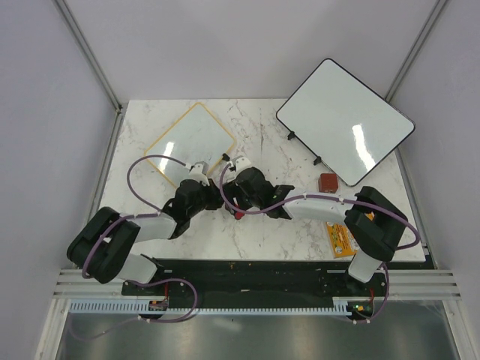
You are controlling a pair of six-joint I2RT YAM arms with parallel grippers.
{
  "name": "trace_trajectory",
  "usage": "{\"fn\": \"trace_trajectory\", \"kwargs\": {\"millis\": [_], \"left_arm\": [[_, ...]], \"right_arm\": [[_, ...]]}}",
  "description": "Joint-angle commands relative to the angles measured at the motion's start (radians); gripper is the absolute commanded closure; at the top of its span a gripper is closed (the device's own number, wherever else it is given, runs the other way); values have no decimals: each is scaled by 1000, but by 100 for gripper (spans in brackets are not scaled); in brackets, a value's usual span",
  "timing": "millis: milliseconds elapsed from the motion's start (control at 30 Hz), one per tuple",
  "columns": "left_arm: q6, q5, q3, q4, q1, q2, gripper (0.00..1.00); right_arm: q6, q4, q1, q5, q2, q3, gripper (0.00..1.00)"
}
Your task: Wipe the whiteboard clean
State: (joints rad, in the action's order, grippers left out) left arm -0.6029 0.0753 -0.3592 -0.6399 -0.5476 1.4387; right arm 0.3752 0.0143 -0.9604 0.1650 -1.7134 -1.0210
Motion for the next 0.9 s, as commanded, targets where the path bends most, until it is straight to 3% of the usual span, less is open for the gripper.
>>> {"fn": "trace_trajectory", "kwargs": {"millis": [0,333,433,467,667,867], "left_arm": [[51,4,-23,37,-5,-75,92],[103,-155,-89,284,0,-231,80],[117,-221,-110,380,11,-300,69],[121,-241,-125,402,17,-314,58],[120,-161,-156,497,156,-397,39],[112,-83,-210,589,297,-465,31]], "right_arm": [[13,-17,-1,-4,52,6,23],[-42,-17,-3,-76,-32,-13,24],[-50,-17,-3,-81,-38,-1,24],[-51,-17,-4,-82,-38,2,24],[-45,-17,-8,-81,-58,16,25],[-41,-19,-14,-70,-113,13,30]]}}
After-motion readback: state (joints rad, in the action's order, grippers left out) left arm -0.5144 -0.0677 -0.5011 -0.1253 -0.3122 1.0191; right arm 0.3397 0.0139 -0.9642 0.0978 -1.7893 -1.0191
